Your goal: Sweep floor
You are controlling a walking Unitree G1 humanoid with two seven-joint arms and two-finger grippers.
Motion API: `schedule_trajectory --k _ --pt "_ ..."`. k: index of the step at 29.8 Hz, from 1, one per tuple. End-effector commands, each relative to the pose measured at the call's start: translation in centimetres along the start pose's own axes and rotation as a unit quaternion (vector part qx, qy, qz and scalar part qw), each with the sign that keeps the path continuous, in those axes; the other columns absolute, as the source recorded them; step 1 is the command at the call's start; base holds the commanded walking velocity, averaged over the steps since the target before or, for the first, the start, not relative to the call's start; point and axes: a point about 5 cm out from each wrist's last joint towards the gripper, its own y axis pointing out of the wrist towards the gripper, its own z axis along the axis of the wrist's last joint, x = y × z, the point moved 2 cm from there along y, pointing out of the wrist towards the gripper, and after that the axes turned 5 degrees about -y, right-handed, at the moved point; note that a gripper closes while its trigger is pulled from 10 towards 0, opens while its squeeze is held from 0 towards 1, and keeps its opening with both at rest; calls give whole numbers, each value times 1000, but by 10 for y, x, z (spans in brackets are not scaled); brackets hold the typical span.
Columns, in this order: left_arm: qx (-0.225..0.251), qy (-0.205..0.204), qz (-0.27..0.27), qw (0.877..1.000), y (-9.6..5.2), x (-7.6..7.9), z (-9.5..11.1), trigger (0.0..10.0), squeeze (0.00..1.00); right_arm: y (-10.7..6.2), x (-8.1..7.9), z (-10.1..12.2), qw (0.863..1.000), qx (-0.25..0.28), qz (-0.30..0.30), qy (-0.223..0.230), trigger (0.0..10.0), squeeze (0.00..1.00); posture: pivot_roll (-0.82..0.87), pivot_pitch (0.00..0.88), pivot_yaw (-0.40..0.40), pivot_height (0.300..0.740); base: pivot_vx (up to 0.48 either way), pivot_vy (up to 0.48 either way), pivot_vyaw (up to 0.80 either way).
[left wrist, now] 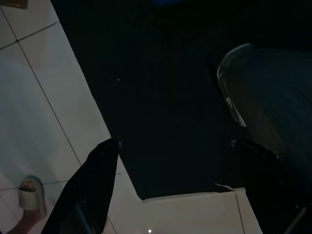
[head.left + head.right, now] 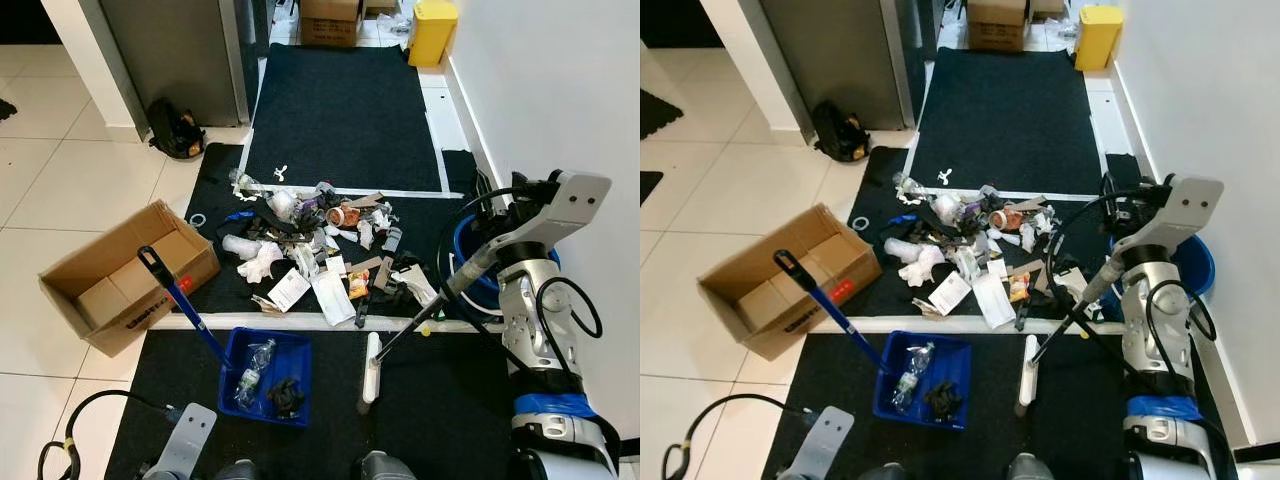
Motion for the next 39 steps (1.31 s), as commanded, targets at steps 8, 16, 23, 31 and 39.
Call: schedule_trajectory --k 8,16,23,31,39 --pt "-18 -3 -12 1000 0 9 -11 10000 0 -9 25 -7 997 -9 -70 -14 10000 0 23 118 29 740 0 0 0" --pt "-18 -2 -11 1000 0 7 -11 10000 0 -11 61 10 988 14 -145 -46 10000 0 21 114 31 740 0 0 0" --pt "-16 -1 -11 1000 0 8 -8 10000 0 -25 85 -15 980 -54 -180 -64 10000 0 17 109 30 740 0 0 0" --pt "-11 -4 -9 1000 0 8 -4 10000 0 -76 45 -116 956 -283 -59 -56 10000 0 13 102 22 740 0 0 0" --pt "-9 -15 5 1000 0 1 -3 10000 0 -144 28 -174 901 -430 -50 -36 10000 0 23 87 10 740 0 0 0"
